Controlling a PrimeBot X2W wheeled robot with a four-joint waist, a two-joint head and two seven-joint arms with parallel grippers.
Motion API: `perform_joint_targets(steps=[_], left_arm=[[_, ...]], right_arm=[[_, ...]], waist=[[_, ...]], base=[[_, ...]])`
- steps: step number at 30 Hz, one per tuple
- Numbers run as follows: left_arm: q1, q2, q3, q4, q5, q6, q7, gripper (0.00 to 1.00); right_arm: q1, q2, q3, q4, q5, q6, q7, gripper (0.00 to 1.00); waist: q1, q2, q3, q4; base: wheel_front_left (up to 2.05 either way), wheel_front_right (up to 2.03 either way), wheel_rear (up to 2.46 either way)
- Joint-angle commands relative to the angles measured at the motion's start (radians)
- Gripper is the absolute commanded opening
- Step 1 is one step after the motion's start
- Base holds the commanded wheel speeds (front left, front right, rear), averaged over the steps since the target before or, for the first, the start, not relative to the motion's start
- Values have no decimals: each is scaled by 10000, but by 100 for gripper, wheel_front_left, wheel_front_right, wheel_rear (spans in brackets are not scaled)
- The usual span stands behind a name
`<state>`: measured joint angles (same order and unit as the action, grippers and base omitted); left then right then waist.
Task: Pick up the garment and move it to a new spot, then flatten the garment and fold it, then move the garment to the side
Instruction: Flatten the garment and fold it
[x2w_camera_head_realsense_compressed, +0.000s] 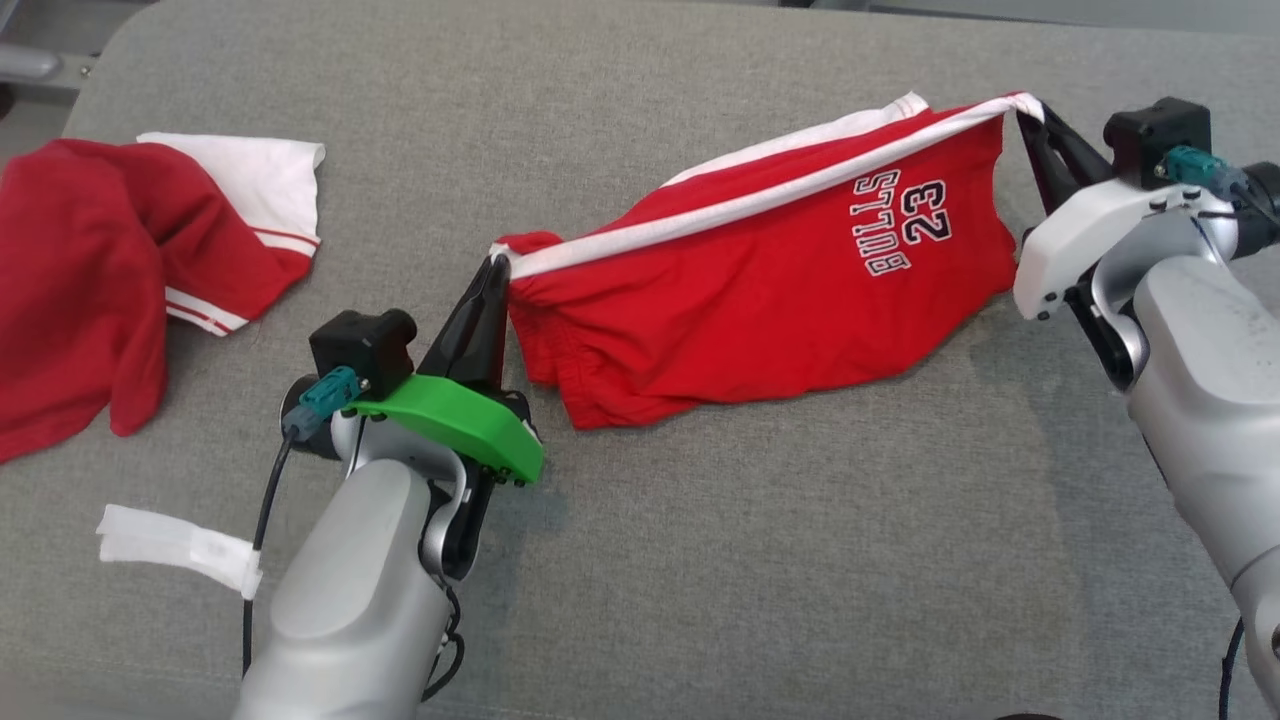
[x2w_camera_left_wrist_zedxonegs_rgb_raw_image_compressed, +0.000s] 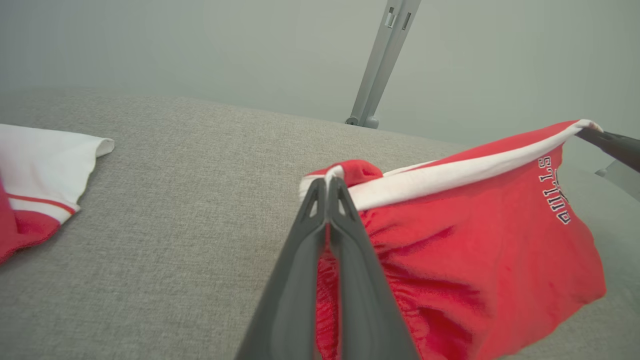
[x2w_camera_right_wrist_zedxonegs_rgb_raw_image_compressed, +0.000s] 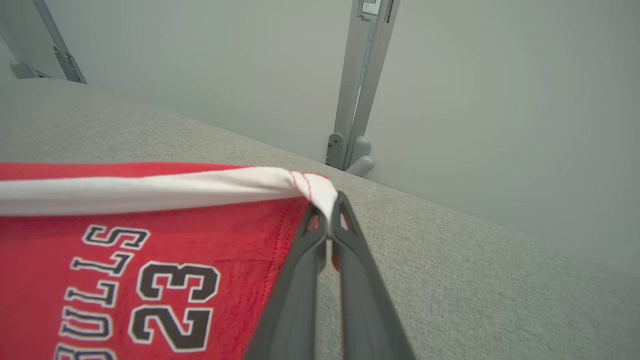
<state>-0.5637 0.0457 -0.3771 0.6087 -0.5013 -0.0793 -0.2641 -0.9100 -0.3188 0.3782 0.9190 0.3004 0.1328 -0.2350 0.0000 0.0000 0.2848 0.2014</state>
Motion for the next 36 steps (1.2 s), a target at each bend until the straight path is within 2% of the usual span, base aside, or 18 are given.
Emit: perform_joint_targets(steps=[1, 6, 13, 14, 15, 16, 20, 25, 31, 36], left_arm=[[-239, 89, -11, 43, -119, 83, -4, 0], [-1027, 87, -604, 247, -816, 480, -4, 0], [-1604, 82, -1245, 161, -1344, 740, -2, 0], [-1654, 80, -1290, 125, -1386, 774, -4, 17], [-1687, 79, -1323, 82, -1414, 798, -4, 81], [-1704, 80, -1333, 37, -1435, 801, -2, 100], [-1723, 74, -1236, -220, -1094, 950, -2, 100], [-1157, 69, -759, -704, -497, 1238, -1, 100], [-260, 66, -307, -1073, 46, 1205, -1, 100], [572, 75, 67, -1405, 142, 1193, -1, 100]], right_arm=[[-163, -106, -13, 116, -19, -39, -50, 0], [-1210, -108, 213, 1038, -215, -39, -145, 0], [-2039, 20, 351, 1930, -433, -34, -258, 0], [-2127, 44, 356, 2013, -451, -34, -274, 0], [-2205, 63, 301, 2110, -467, -34, -290, 64], [-2251, 80, 233, 2175, -467, -34, -303, 100], [-2288, 87, 16, 2052, -543, -30, -327, 100], [-1536, 52, -578, 1179, -297, -30, -302, 100], [-70, 165, -1017, -111, 515, -28, -305, 100], [1012, 310, -751, -399, 1244, -28, -305, 100]], waist=[[0, 0, 875, 462], [0, 0, 1393, 710], [0, 0, 1748, 908], [0, 0, 1801, 912], [0, 0, 1855, 906], [0, 0, 1888, 903], [0, 0, 1951, 877], [0, 0, 1713, 748], [0, 0, 1214, 551], [0, 0, 864, 490]], base=[[0, 0, 0], [0, 0, 0], [0, 0, 0], [0, 0, 0], [0, 0, 0], [0, 0, 0], [0, 0, 0], [0, 0, 0], [0, 0, 0], [0, 0, 0]])
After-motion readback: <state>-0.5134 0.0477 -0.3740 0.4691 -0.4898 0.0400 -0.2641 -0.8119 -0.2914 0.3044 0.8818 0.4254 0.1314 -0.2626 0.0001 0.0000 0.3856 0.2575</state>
